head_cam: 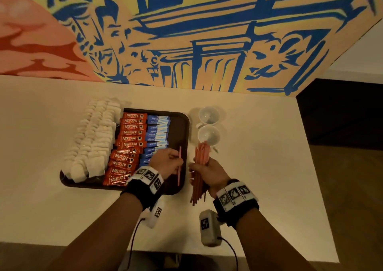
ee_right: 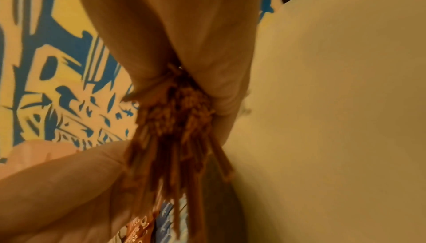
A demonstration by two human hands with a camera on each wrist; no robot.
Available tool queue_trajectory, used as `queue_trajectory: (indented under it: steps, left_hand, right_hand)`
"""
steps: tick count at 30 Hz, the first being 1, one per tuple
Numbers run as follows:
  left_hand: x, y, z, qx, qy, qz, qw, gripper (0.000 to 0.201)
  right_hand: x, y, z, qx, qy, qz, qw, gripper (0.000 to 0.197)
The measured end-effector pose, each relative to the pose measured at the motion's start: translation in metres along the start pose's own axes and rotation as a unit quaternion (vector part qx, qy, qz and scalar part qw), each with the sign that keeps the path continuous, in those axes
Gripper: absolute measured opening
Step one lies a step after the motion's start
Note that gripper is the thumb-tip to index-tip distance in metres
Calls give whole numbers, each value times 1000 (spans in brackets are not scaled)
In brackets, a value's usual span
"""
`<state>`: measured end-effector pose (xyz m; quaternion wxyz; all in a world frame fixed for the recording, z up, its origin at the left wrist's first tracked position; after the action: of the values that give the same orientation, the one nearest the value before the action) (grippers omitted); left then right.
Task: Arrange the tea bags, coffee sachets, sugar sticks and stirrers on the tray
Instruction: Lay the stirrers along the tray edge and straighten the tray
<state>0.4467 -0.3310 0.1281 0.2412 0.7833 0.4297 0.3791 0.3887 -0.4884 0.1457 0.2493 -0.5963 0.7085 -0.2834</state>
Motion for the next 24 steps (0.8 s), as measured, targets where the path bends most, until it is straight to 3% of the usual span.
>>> queue_trajectory:
  steps: [3, 5, 8, 11, 16, 18, 22, 24]
  left_hand:
    - [30, 4, 29, -19, 15, -15, 1000, 18]
    - [42, 5, 48, -20, 17, -7, 1000, 12]
    - [49, 5, 73, -2, -3, -15, 1000, 18]
    - [51, 7, 95, -21, -25, 78, 996, 23]
    - [44, 6, 124, -2, -62, 154, 986, 17]
    - [42, 5, 130, -2, -64, 150, 987, 17]
    - [42, 8, 135, -31, -61, 181, 981, 22]
    - [42, 10, 136, -43, -54, 197, 978, 22]
  right_hand:
    - [-33, -23, 32, 8, 5, -74, 997, 12]
    - [-51, -34, 59, 23, 23, -108, 994, 6]
    - [-65, -39, 109, 38, 44, -170, 984, 29]
    - [-77, -59, 122, 29, 75, -216, 973, 3]
    - [-86, -48, 172, 9, 143, -307, 941, 34]
    - [-87, -37, 193, 12, 153, -332, 931, 34]
    - [-90, -55, 168, 25, 179, -374, 910, 21]
    - [-88, -56, 161, 2, 186, -352, 917, 30]
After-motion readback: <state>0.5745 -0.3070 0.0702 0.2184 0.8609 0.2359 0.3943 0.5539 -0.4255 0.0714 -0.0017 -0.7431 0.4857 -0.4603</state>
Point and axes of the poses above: each hand's wrist, its own z-axis towards the middle knuckle, its own x-axis out of the back of the hand, y = z × x, the point moved 2 cm from there along z, towards the middle knuckle, and after that the axes turned 3 degrees about y, right-handed, at the moved point
